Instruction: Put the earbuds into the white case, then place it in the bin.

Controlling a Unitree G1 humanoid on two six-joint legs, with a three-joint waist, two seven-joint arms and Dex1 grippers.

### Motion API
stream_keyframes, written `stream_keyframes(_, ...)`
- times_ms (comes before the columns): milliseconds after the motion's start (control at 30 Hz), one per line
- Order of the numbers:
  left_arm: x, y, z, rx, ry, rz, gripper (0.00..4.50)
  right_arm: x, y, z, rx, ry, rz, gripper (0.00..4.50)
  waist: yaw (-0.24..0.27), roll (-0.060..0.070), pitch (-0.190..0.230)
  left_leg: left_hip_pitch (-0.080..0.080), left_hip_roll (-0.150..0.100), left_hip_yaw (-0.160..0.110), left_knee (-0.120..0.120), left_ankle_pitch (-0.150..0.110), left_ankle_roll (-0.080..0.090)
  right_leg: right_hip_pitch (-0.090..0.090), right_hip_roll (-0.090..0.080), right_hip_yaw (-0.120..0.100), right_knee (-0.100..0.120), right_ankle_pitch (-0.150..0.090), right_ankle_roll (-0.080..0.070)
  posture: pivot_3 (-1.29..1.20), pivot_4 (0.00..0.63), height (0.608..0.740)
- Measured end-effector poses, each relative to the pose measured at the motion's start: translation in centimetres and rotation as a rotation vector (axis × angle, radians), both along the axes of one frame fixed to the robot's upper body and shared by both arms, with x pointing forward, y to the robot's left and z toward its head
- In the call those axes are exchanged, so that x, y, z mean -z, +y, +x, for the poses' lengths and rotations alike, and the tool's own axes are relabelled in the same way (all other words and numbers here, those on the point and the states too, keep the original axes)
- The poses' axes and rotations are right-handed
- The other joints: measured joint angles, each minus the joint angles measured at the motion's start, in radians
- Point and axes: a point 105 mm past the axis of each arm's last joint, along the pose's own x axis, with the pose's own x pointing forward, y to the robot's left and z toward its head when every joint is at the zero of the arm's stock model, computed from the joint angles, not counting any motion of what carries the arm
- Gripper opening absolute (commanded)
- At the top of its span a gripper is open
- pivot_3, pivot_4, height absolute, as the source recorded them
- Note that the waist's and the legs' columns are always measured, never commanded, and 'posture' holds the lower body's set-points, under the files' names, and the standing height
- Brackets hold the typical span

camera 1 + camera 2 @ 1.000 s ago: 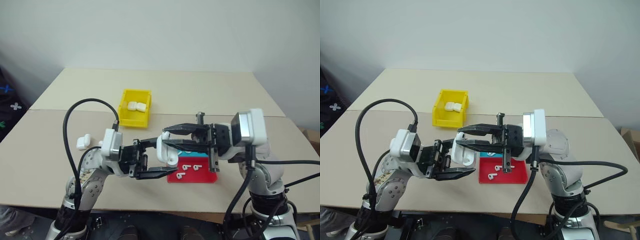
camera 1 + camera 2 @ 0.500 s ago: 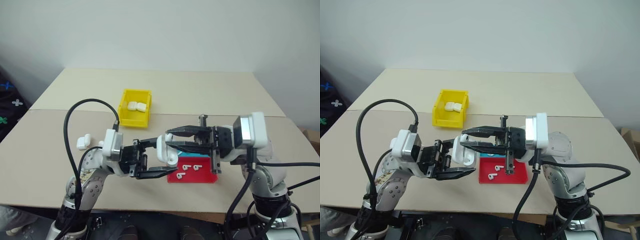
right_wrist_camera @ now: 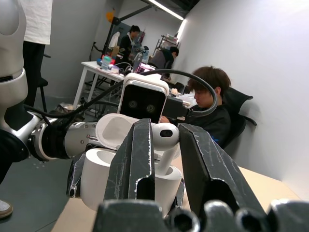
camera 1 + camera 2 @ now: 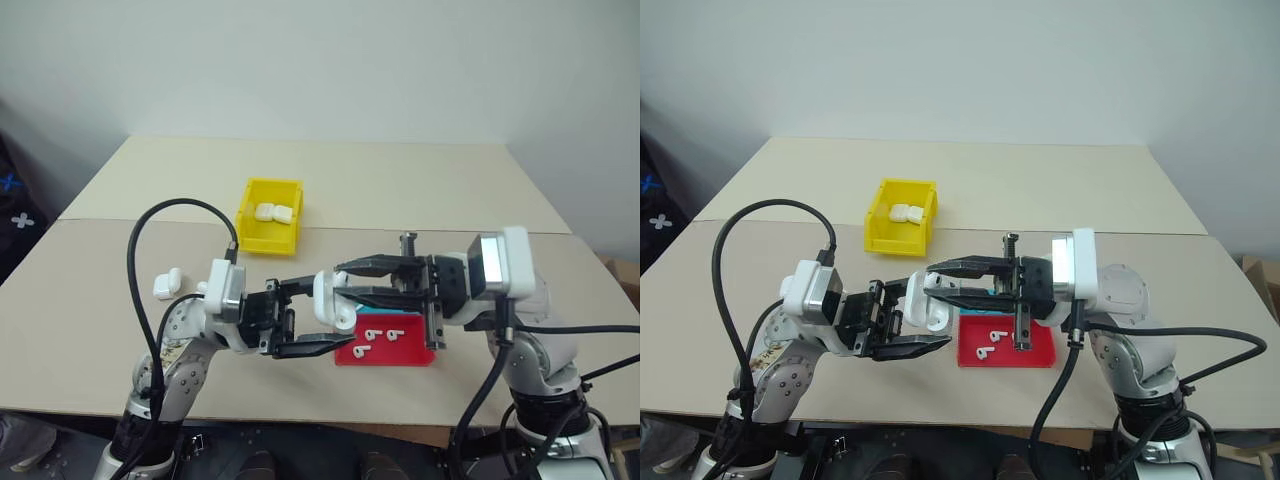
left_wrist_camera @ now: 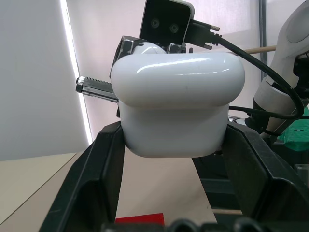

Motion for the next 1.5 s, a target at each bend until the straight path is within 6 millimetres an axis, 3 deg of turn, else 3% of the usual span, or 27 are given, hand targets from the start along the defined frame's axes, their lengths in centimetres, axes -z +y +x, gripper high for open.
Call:
stream_keyframes(133,0.0,0.0,0.0,-0.001,0.000,0.000,2.75,0.0,0.0,0.1,0.009,-0.006,0.004,0.60,0.001,0.000,0.000,0.000,0.000,0.000,0.000,0.000,0.000,0.000,0.000,0.000,0.000,0.000,0.000,0.00,0.150,0.740)
stream_keyframes(167,0.0,0.0,0.0,-0.001,0.000,0.001,2.75,0.0,0.0,0.1,0.011,-0.011,0.004,1.32,0.001,0.000,0.000,0.000,0.000,0.000,0.000,0.000,0.000,0.000,0.000,0.000,0.000,0.000,0.000,0.00,0.150,0.740)
stream_keyframes(267,0.0,0.0,0.0,0.000,-0.001,0.001,2.75,0.1,-0.1,0.2,0.017,-0.021,0.003,2.21,0.001,0.000,0.000,0.000,0.000,0.000,0.000,0.000,0.000,0.000,0.000,0.000,0.000,0.000,0.000,0.00,0.150,0.740)
stream_keyframes(567,0.1,0.0,0.1,-0.008,-0.005,0.010,2.75,0.1,-0.2,0.1,0.009,-0.036,-0.004,2.21,0.001,0.000,0.000,0.000,0.000,0.000,0.000,0.000,0.000,0.000,0.000,0.000,0.000,0.000,0.000,0.00,0.150,0.740)
stream_keyframes(700,1.8,0.8,0.5,-0.059,0.005,0.084,2.75,-1.7,-1.4,0.6,0.064,-0.057,0.010,2.21,-0.001,0.000,0.000,0.000,0.000,0.000,0.000,0.000,0.000,0.000,0.000,0.000,-0.001,0.000,0.000,0.00,0.150,0.740)
stream_keyframes(800,4.4,2.7,0.2,-0.114,0.036,0.193,2.75,-2.3,-3.5,2.5,0.199,-0.031,-0.180,2.21,-0.001,0.000,0.000,0.000,0.000,0.001,-0.002,0.000,0.000,-0.001,-0.001,0.000,-0.002,0.000,0.000,0.00,0.150,0.740)
stream_keyframes(933,7.2,5.1,-0.8,-0.173,0.094,0.288,2.75,-1.7,-6.1,5.5,0.383,-0.026,-0.511,2.21,-0.002,0.000,0.000,0.000,0.001,0.003,-0.004,0.000,0.000,-0.004,-0.001,0.001,-0.002,-0.001,-0.001,0.00,0.150,0.740)
stream_keyframes(1167,8.1,5.9,-1.4,-0.211,0.075,0.320,2.75,3.7,-7.0,10.3,0.452,-0.069,-1.080,2.21,-0.006,0.000,0.001,-0.002,0.001,0.005,-0.004,0.000,0.000,-0.008,-0.001,0.003,-0.002,0.000,-0.001,0.00,0.150,0.740)
stream_keyframes(1333,8.2,5.5,-1.3,-0.241,0.079,0.307,2.75,5.8,-6.6,12.7,0.448,-0.115,-1.293,2.21,-0.004,0.001,0.001,-0.002,0.000,0.005,-0.005,0.000,0.000,-0.008,-0.001,0.003,-0.001,0.000,-0.001,0.00,0.150,0.740)
stream_keyframes(1500,8.0,5.1,-1.3,-0.258,0.065,0.299,2.75,7.4,-6.1,13.9,0.427,-0.080,-1.390,2.21,0.000,0.001,0.001,-0.002,0.000,0.005,-0.005,0.000,0.000,-0.008,-0.001,0.002,-0.001,0.000,-0.002,0.00,0.150,0.740)
